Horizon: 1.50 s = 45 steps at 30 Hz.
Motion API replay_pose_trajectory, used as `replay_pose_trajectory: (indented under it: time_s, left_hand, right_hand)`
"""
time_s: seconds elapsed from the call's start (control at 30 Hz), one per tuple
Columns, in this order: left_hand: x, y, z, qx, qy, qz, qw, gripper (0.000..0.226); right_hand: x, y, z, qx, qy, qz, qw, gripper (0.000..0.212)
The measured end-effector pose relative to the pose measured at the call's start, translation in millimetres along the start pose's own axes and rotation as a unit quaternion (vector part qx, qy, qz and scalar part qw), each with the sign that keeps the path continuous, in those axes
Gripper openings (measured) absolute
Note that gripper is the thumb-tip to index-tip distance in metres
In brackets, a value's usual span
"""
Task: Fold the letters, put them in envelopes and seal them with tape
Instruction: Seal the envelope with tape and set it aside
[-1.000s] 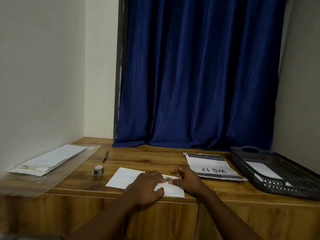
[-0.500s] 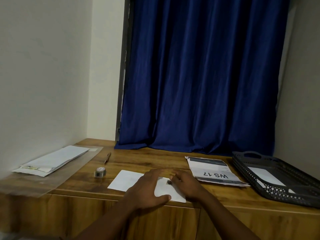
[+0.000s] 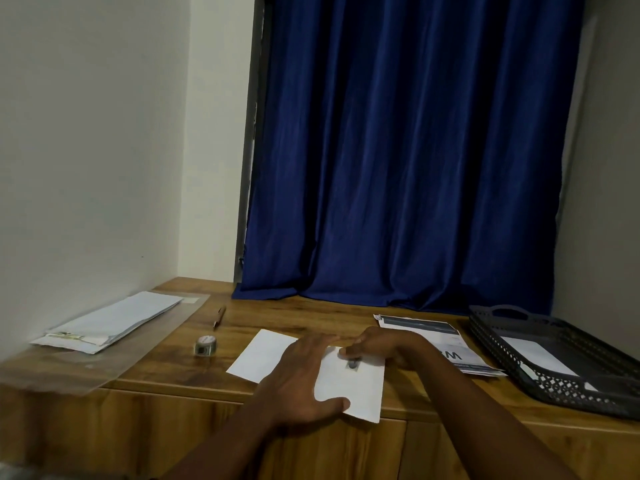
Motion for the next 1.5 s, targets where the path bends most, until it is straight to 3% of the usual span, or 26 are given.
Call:
replay_pose_trajectory:
  time_s: [0.17, 0.27, 0.5, 0.57, 0.67, 0.8, 0.9, 0.97, 1.07, 1.2, 1.33, 1.5]
  left_hand:
    - [1.3, -0.1, -0.5, -0.014, 0.012, -0.033, 0.999, 0.099]
    - [2.1, -0.6, -0.3, -0.021, 0.011, -0.052, 0.998, 0.096]
    - [2.6, -8.7, 1.7, -0.031, -0.069, -0.251, 0.965, 0.076]
    - [3.0, -6.6, 2.1, -0.004, -0.104, -0.274, 0.956, 0.069]
    - [0.7, 6.9, 5.1, 0.028, -0.095, -0.222, 0.97, 0.068]
    - [-16.6, 34.6, -11.0, -0.002, 0.0, -0.106, 0.994, 0.066]
    - [-32.3, 56.2, -40.4, -0.011, -0.02, -0.056, 0.998, 0.07]
    - [-41.3, 69.5, -62.1, -0.025, -0.038, -0.041, 0.998, 0.07]
    - [-54.1, 87.3, -85.8, -0.053, -0.019, 0.002, 0.998, 0.072]
    - [-69.2, 99.5, -86.6, -0.033, 0.034, 0.085, 0.995, 0.076]
    - [-75.2, 99.8, -78.7, -0.024, 0.058, 0.101, 0.993, 0.082]
    - [-77.7, 100.2, -77.9, -0.016, 0.074, 0.115, 0.991, 0.083]
  right_hand:
    - [-8.5, -13.5, -10.3, 0.025, 0.115, 0.09, 0.989, 0.068]
    - [-15.9, -19.0, -17.7, 0.029, 0.132, 0.101, 0.986, 0.055]
    - [12.1, -53.4, -43.7, 0.077, 0.158, 0.016, 0.984, 0.037]
    - [28.5, -71.8, -61.2, 0.09, 0.201, -0.018, 0.975, 0.034]
    - [51.7, -101.3, -93.1, 0.116, 0.28, -0.071, 0.95, 0.031]
    - [89.3, -133.6, -144.0, 0.103, 0.33, -0.234, 0.909, 0.029]
    - [117.2, -151.9, -185.1, 0.068, 0.362, -0.358, 0.858, 0.027]
    - [133.0, -163.9, -211.7, 0.038, 0.361, -0.426, 0.829, 0.027]
    - [150.1, -176.7, -249.0, -0.011, 0.31, -0.484, 0.818, 0.03]
    - [162.2, -174.4, -291.7, -0.126, 0.257, -0.464, 0.838, 0.043]
    - [165.5, -163.6, -305.3, -0.23, 0.2, -0.38, 0.873, 0.064]
    - [171.8, -154.2, -299.4, -0.273, 0.122, -0.329, 0.896, 0.067]
Point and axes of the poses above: each hand's wrist, its own y-axis towards the middle knuckle, its own x-axis out of the back of the hand, z = x × y, the point moved 3 cm from there along y, towards the middle knuckle, and after that the axes turned 8 degrees about z, right-handed, at the moved point
